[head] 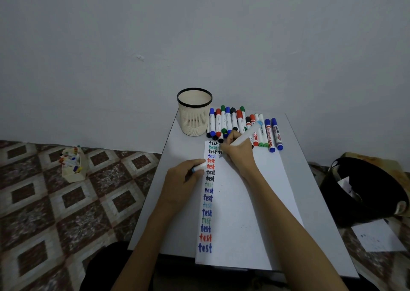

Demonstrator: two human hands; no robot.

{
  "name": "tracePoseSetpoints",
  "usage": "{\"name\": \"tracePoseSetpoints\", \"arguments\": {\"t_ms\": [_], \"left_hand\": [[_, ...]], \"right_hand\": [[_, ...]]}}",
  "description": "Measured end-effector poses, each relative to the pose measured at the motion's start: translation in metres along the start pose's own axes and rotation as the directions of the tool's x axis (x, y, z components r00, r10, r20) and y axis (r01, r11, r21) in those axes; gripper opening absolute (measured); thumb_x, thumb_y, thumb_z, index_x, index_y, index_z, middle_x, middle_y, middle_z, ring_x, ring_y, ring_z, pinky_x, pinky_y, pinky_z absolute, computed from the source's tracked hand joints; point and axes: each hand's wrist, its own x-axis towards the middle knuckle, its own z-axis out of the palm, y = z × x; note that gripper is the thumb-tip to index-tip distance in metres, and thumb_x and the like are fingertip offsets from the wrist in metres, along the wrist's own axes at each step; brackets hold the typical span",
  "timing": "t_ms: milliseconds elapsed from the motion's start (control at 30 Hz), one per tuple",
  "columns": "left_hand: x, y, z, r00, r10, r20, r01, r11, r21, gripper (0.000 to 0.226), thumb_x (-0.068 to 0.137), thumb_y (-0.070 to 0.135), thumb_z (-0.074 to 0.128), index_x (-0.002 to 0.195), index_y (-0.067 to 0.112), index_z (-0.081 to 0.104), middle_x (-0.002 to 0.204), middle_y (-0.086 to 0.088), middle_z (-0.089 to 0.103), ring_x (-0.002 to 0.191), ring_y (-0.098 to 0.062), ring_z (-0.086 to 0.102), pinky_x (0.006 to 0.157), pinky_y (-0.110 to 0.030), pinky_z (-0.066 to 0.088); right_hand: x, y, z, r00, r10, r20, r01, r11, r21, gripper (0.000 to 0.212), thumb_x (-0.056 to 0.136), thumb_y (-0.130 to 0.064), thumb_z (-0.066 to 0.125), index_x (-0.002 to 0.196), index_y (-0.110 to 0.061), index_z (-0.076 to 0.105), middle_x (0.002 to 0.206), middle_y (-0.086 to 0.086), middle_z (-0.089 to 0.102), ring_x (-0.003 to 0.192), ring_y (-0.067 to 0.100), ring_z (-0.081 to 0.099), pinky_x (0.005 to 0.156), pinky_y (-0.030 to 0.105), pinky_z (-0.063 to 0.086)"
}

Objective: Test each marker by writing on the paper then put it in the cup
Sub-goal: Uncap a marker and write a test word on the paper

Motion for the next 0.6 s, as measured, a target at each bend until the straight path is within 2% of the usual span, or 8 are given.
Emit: {"name": "tracePoseSetpoints", "arguments": {"t_ms": [367, 500, 600], "left_hand": [[0.0006, -0.001, -0.0001, 1.0, 0.006, 0.0, -0.006, 1.0, 0.012, 0.034, 0.088, 0.028, 0.058, 0.117, 0.012, 0.062, 0.109, -0.001, 0.067, 0.096, -0.006, 0.063, 0.085, -0.022, 0.052], [-0.0001, -0.0012, -0.0001, 1.0, 0.001, -0.019, 0.0, 1.0, 0.019, 0.03, 0.088, 0.021, 0.06, 0.116, 0.01, 0.063, 0.11, -0.003, 0.067, 0.096, -0.008, 0.063, 0.085, -0.02, 0.051], [-0.0006, -0.0003, 0.001, 1.0, -0.007, -0.016, 0.007, 1.0, 0.007, 0.03, 0.088, 0.02, 0.06, 0.116, 0.01, 0.063, 0.11, -0.002, 0.067, 0.096, -0.008, 0.063, 0.085, -0.019, 0.051]], "right_hand": [[-0.0012, -0.0007, 0.0012, 0.999, -0.027, -0.021, 0.027, 0.999, -0.041, 0.027, 0.075, 0.013, 0.062, 0.069, -0.008, 0.045, 0.062, 0.004, 0.047, 0.063, 0.013, 0.048, 0.056, 0.014, 0.048], [-0.0006, 0.0005, 0.0025, 1.0, -0.001, -0.01, 0.0, 0.999, -0.05, 0.03, 0.073, 0.012, 0.064, 0.066, -0.011, 0.046, 0.061, 0.002, 0.047, 0.063, 0.015, 0.048, 0.06, 0.024, 0.05], [-0.0022, -0.001, 0.001, 0.998, 0.016, -0.063, -0.017, 1.0, -0.018, 0.031, 0.075, 0.013, 0.063, 0.068, -0.011, 0.044, 0.064, 0.004, 0.046, 0.062, 0.01, 0.048, 0.059, 0.019, 0.05]]}}
